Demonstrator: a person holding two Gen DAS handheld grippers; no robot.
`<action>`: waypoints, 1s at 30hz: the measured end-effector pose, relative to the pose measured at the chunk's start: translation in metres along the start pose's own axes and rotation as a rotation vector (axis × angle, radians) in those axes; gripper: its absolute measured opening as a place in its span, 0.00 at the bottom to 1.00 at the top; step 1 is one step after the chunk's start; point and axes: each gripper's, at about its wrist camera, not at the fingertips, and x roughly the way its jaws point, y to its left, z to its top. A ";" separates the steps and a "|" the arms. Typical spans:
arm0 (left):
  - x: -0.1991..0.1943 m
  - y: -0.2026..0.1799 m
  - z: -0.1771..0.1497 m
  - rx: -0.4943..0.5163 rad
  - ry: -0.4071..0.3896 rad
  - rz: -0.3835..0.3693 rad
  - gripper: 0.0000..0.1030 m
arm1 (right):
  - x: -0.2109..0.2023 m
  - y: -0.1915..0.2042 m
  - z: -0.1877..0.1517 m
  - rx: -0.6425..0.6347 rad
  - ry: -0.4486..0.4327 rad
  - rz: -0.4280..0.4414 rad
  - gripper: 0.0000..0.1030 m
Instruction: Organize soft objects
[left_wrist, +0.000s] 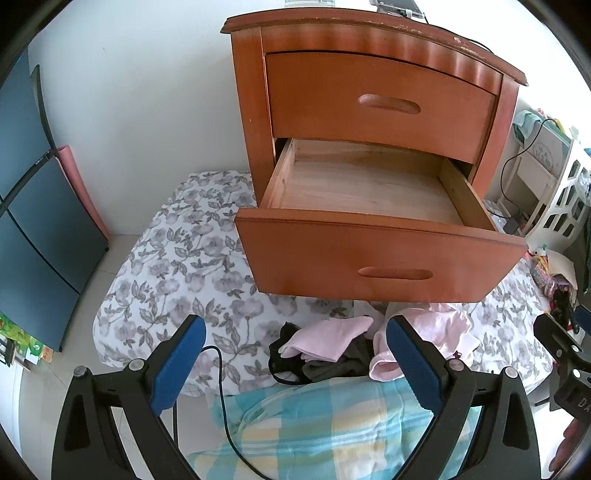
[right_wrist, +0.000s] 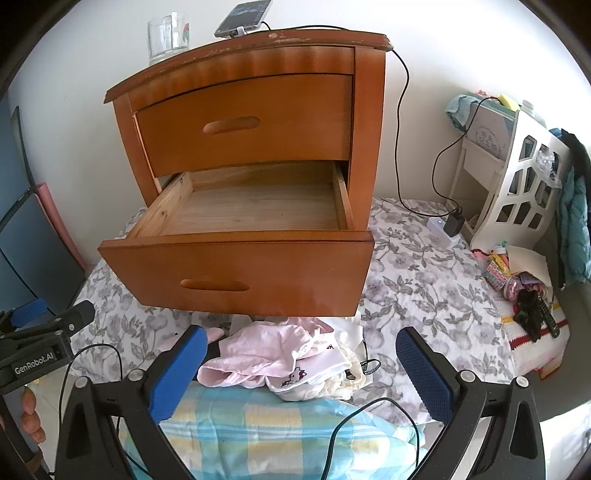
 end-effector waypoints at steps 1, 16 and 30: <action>0.000 0.000 0.000 0.000 0.002 0.000 0.95 | 0.000 0.000 0.000 0.000 0.001 0.000 1.00; 0.008 -0.001 -0.003 -0.003 0.038 -0.009 0.95 | 0.006 0.000 -0.002 -0.009 0.019 0.008 1.00; 0.013 0.002 -0.004 -0.016 0.059 -0.008 0.95 | 0.008 0.000 -0.002 -0.011 0.022 0.008 1.00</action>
